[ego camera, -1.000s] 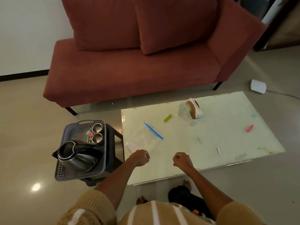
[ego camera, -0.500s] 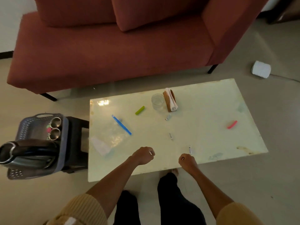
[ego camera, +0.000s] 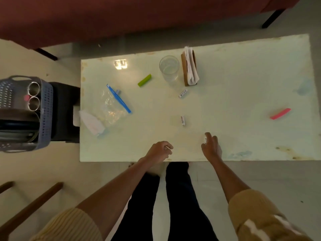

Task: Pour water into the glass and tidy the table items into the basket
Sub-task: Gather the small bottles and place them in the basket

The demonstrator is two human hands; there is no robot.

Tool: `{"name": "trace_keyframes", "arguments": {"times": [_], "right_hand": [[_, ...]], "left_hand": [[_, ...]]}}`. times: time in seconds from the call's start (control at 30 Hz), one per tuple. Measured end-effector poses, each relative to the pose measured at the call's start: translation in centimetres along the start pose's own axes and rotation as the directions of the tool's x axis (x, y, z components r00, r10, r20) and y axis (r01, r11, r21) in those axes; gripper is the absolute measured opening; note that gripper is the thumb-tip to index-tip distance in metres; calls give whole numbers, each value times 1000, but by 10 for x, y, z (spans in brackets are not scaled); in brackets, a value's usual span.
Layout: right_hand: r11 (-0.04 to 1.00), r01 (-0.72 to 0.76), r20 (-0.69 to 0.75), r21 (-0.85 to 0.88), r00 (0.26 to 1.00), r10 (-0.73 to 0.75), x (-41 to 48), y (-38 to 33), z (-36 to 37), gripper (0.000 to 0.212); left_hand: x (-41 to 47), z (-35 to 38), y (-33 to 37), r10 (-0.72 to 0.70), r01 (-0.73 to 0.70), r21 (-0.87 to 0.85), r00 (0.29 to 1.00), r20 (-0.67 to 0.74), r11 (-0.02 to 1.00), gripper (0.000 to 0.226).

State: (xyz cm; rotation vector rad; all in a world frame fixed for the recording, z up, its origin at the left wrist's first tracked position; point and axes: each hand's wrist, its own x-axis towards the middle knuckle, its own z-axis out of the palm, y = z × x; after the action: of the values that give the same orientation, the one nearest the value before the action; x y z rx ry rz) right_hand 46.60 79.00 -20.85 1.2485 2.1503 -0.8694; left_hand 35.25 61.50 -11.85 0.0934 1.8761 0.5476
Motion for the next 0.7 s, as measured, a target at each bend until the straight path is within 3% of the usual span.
{"name": "trace_keyframes", "arguments": {"times": [0.13,0.3,0.43,0.53,0.7], "right_hand": [[998,64,-122,-4,990,-64,1,-4,2,38],[940,176,-143,292,980,-139,-13,-45,-8,31],[817,245,23,522,953,-301,-46,-85,-8,27],[765,234,122,600,918,-376,-67,-107,-7,36],[770,192,281,608,856,-435,-58,-122,-6,47]], "left_hand": [[5,4,-7,-30,30,0,999,-11,1000,23],[3,-2,0,-21,18,-63,998,-51,998,25],[5,-4,14,-26,-18,-263,986,-162,965,27],[3,-7,21,-53,-18,-475,989,-136,880,20],[12,-18,5,-87,-23,-498,977,-196,867,24]]}}
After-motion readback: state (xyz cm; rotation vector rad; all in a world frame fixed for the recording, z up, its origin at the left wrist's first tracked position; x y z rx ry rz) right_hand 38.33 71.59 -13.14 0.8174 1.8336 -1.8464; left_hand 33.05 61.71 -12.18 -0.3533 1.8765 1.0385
